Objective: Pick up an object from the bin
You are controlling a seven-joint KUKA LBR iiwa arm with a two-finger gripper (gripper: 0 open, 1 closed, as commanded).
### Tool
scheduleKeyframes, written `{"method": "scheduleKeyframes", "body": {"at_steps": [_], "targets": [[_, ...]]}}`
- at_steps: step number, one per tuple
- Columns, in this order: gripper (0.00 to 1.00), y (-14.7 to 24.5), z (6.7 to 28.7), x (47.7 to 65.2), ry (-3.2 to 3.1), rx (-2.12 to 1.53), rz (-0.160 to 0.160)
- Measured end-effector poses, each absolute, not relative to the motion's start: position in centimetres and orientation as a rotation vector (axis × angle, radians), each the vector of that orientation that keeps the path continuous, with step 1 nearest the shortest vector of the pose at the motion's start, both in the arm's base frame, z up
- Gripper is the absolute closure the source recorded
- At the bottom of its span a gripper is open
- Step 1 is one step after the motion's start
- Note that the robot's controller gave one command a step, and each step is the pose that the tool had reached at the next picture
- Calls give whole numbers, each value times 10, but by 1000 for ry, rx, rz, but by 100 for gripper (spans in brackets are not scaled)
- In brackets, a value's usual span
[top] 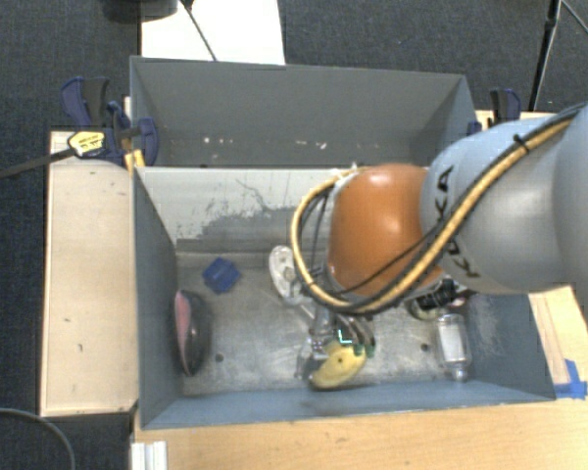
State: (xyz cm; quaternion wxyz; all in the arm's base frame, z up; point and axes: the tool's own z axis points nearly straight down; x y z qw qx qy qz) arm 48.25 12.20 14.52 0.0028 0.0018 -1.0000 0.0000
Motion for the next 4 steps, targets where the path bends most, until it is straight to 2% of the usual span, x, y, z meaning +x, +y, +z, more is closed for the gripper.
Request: {"method": "scheduleKeyframes", "body": {"at_steps": [1,2,3,4], "targets": [[0,141,82,560,-3112,451,-2],[0,126,73,497,-3139,322,-6],[0,56,85,488,-3016,880,3],[0,146,84,524,-2992,982,-7]]}}
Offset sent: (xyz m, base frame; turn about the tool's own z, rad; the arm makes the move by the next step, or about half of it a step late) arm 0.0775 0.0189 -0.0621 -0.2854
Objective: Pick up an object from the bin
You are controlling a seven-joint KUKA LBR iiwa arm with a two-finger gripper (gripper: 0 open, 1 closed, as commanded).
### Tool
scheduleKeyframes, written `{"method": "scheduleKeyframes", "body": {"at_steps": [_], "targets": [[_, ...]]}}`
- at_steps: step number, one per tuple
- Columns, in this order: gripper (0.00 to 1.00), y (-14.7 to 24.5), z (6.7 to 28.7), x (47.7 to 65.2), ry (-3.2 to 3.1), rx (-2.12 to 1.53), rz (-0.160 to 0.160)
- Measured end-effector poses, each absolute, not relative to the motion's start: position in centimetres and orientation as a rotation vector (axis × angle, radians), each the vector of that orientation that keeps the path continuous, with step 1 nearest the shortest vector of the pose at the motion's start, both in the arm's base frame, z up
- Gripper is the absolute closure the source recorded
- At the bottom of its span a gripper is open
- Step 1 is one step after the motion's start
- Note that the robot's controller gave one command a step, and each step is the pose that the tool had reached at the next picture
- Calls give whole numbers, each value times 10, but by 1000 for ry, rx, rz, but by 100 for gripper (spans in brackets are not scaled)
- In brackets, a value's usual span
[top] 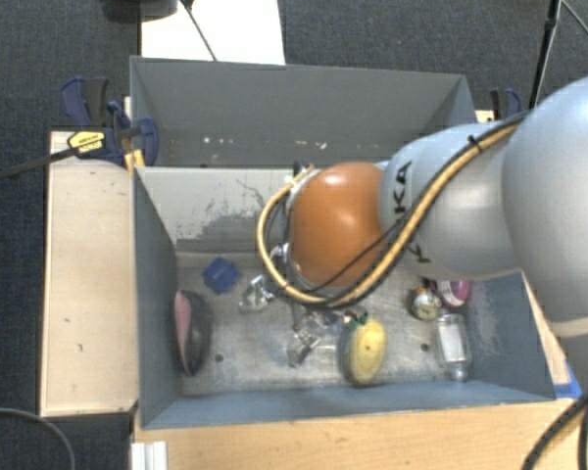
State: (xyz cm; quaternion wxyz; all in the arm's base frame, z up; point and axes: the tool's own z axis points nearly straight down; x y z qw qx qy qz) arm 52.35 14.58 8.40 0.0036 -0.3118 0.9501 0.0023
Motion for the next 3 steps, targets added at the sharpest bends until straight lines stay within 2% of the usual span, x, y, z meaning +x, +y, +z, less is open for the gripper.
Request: {"method": "scheduleKeyframes", "body": {"at_steps": [1,2,3], "targets": [[0,95,161,597,2990,-913,-7],[0,143,130,579,3028,-838,5],[0,97,91,564,2236,-2212,3]]}}
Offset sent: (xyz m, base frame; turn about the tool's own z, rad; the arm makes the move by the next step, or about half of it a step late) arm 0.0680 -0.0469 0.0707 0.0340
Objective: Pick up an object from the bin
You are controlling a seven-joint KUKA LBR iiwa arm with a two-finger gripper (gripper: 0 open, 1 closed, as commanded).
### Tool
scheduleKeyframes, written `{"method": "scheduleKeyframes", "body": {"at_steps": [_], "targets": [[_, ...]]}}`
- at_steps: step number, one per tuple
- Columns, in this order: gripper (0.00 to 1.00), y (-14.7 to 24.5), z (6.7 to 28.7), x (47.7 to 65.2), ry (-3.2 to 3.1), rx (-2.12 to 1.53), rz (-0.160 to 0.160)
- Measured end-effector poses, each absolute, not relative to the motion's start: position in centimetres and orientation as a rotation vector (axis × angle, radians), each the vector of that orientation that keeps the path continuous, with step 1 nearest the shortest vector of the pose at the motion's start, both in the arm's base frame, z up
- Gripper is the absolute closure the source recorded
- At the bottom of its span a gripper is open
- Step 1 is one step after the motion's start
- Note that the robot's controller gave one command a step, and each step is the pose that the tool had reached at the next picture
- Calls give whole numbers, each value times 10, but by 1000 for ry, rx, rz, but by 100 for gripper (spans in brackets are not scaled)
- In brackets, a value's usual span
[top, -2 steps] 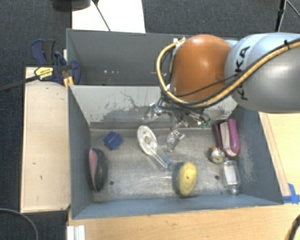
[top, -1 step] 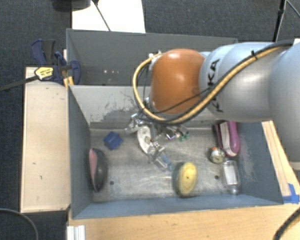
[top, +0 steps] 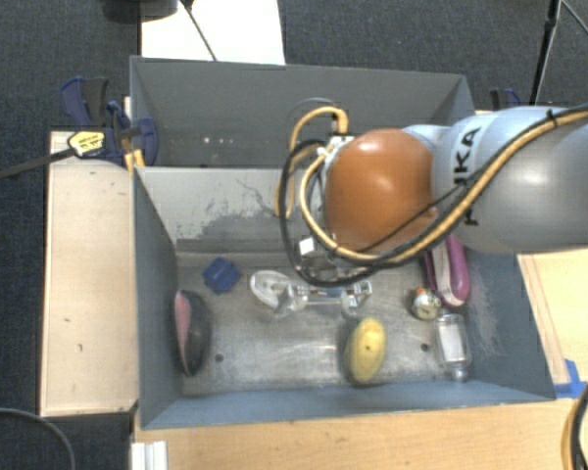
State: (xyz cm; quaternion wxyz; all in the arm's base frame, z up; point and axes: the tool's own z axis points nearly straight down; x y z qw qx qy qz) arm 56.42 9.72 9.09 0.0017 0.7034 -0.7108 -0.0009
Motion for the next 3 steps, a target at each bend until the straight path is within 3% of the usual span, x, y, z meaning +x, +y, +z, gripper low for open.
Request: {"method": "scheduleKeyframes", "body": {"at_steps": [1,2,3], "targets": [[0,100,96,591,-2223,2227,0],[0,62,99,566,-2085,2350,-2],[0,118,73,503,-2061,2368,-11]]}}
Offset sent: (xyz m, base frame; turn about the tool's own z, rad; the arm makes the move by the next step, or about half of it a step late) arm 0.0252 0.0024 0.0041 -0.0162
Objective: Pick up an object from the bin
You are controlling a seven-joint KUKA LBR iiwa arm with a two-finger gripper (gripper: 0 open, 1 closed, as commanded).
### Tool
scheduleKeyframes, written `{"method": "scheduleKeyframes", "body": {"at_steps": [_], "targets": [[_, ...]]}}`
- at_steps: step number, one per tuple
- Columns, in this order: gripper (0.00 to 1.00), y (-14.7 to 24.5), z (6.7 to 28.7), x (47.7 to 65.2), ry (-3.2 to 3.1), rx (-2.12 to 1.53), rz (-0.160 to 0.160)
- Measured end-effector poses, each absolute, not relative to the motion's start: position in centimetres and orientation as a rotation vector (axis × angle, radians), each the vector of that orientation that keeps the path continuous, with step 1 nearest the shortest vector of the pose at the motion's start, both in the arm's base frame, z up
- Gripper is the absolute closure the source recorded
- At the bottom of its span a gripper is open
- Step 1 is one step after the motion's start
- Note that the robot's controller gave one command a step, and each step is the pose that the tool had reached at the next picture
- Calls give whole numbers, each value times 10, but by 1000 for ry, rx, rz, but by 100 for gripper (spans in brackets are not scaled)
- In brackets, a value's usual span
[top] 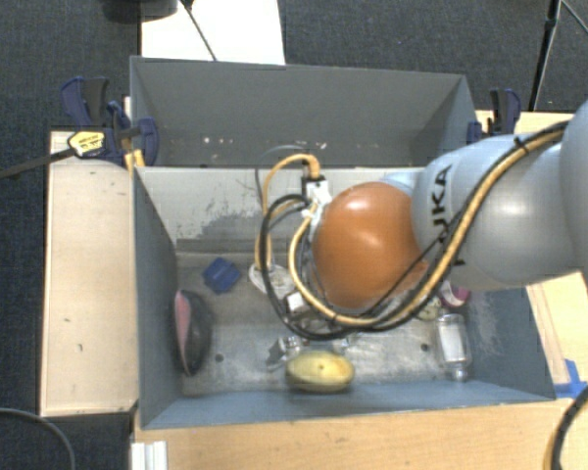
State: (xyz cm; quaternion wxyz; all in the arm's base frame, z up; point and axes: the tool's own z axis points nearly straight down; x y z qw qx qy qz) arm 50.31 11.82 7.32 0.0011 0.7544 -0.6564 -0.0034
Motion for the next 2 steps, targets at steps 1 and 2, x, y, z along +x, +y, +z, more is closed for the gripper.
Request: {"method": "scheduleKeyframes", "body": {"at_steps": [1,2], "targets": [[0,49,103,504,-2233,2210,2],[0,146,90,525,-2430,2001,-6]]}}
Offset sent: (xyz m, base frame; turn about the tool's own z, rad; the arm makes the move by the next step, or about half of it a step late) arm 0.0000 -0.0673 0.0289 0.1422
